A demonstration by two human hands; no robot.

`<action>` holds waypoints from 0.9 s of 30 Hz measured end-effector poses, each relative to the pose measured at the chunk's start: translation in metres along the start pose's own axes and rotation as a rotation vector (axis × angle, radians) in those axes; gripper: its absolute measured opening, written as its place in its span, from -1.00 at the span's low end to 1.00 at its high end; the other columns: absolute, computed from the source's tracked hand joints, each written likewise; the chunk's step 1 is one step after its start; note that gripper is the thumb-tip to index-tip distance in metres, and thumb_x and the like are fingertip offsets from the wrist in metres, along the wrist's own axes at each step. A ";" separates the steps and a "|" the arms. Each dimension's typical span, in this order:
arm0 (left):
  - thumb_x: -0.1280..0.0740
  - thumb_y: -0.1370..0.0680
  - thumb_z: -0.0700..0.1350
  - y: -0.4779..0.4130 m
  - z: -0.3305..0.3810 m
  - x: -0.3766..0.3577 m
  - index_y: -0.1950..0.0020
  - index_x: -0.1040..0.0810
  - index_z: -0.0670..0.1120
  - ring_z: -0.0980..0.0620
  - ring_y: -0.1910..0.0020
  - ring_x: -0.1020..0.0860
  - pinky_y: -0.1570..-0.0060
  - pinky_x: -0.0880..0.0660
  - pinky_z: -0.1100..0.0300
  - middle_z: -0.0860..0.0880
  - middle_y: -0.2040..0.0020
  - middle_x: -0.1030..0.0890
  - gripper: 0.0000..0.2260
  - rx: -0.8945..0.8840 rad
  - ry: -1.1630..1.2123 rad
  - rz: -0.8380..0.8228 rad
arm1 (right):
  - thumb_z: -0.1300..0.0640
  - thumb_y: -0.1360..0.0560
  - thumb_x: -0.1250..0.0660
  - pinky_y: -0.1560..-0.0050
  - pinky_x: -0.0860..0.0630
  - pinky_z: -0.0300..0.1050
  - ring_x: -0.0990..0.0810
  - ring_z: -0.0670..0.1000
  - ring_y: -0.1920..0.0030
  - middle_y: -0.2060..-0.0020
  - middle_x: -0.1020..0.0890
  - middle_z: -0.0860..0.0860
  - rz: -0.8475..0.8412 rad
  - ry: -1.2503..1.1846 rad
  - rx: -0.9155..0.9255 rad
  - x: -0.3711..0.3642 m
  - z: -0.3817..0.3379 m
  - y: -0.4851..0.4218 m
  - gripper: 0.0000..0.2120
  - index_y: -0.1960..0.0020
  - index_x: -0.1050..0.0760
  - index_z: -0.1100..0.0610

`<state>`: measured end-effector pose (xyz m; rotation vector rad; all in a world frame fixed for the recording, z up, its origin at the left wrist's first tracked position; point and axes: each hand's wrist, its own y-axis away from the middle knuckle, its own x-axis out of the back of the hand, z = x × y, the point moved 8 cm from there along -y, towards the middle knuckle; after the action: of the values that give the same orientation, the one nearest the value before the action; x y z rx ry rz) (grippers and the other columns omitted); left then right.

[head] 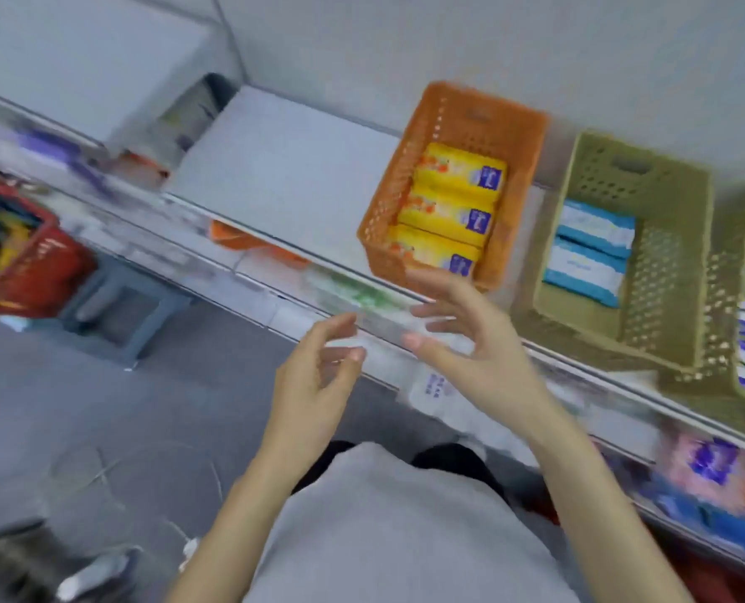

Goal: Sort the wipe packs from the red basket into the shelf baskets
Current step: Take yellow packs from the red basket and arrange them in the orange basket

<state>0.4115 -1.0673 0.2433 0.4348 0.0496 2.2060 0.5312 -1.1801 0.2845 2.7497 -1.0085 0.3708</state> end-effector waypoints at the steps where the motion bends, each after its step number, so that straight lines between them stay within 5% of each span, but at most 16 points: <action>1: -0.33 -0.55 -0.20 0.005 -0.012 0.034 -0.13 -0.49 0.20 0.27 0.03 -0.58 0.05 -0.43 0.45 0.18 -0.07 -0.60 -0.70 0.021 0.004 0.069 | 0.06 -0.40 -0.38 -0.13 -0.46 -0.27 -0.56 -0.17 -0.12 -0.18 -0.54 -0.17 -0.050 0.017 0.014 -0.034 -0.004 -0.008 -0.56 -0.25 -0.41 -0.14; 4: -0.34 -0.54 -0.21 0.024 -0.052 0.125 -0.09 -0.47 0.22 0.28 0.08 -0.58 0.06 -0.44 0.44 0.17 0.00 -0.61 -0.68 0.098 0.012 0.258 | 0.01 -0.41 -0.42 -0.20 -0.40 -0.27 -0.50 -0.22 -0.19 -0.17 -0.53 -0.21 -0.174 0.085 0.055 -0.126 -0.011 -0.026 -0.55 -0.28 -0.43 -0.12; 8: -0.38 -0.52 -0.20 0.064 -0.112 0.215 -0.04 -0.48 0.21 0.30 0.13 -0.58 0.05 -0.44 0.39 0.14 0.05 -0.62 -0.71 0.223 0.105 0.516 | -0.22 -0.37 -0.33 -0.30 -0.41 0.02 -0.48 -0.17 -0.25 -0.16 -0.54 -0.23 -0.339 0.179 0.066 -0.220 -0.012 -0.049 -0.54 -0.25 -0.40 -0.22; 13: -0.40 -0.49 -0.15 0.096 -0.181 0.277 -0.07 -0.49 0.18 0.26 0.13 -0.58 0.06 -0.45 0.43 0.08 0.04 -0.63 -0.73 0.362 0.216 0.735 | -0.02 -0.46 -0.41 -0.26 -0.40 -0.16 -0.49 -0.18 -0.22 -0.18 -0.54 -0.14 -0.550 0.275 0.102 -0.323 -0.022 -0.083 -0.54 -0.32 -0.39 -0.12; 17: -0.35 -0.53 -0.24 0.090 -0.225 0.327 -0.10 -0.50 0.13 0.26 0.11 -0.58 0.08 -0.43 0.47 0.08 0.02 -0.62 -0.72 0.434 0.265 0.805 | -0.02 -0.48 -0.38 -0.14 -0.34 -0.36 -0.49 -0.19 -0.17 -0.20 -0.51 -0.18 -0.666 0.346 0.098 -0.405 -0.031 -0.122 -0.53 -0.36 -0.37 -0.11; 23: -0.38 -0.49 -0.08 0.035 -0.280 0.461 -0.10 -0.51 0.14 0.25 0.06 -0.59 -0.05 -0.47 0.25 0.08 0.01 -0.64 -0.78 0.514 0.273 0.873 | -0.03 -0.49 -0.36 -0.14 -0.39 -0.25 -0.49 -0.22 -0.13 -0.17 -0.46 -0.21 -0.724 0.366 0.114 -0.531 -0.065 -0.225 -0.54 -0.35 -0.35 -0.18; 27: -0.36 -0.48 -0.03 -0.019 -0.286 0.580 -0.13 -0.50 0.09 0.32 0.11 -0.56 0.02 -0.44 0.36 0.09 0.02 -0.62 -0.76 0.487 0.219 0.901 | 0.03 -0.49 -0.38 -0.04 -0.41 -0.33 -0.53 -0.14 -0.07 -0.18 -0.48 -0.11 -0.692 0.326 0.097 -0.609 -0.107 -0.306 -0.56 -0.33 -0.37 -0.13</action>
<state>0.0043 -0.5755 0.1404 0.5433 0.6267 3.1332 0.2649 -0.5528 0.1779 2.7690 0.0539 0.7148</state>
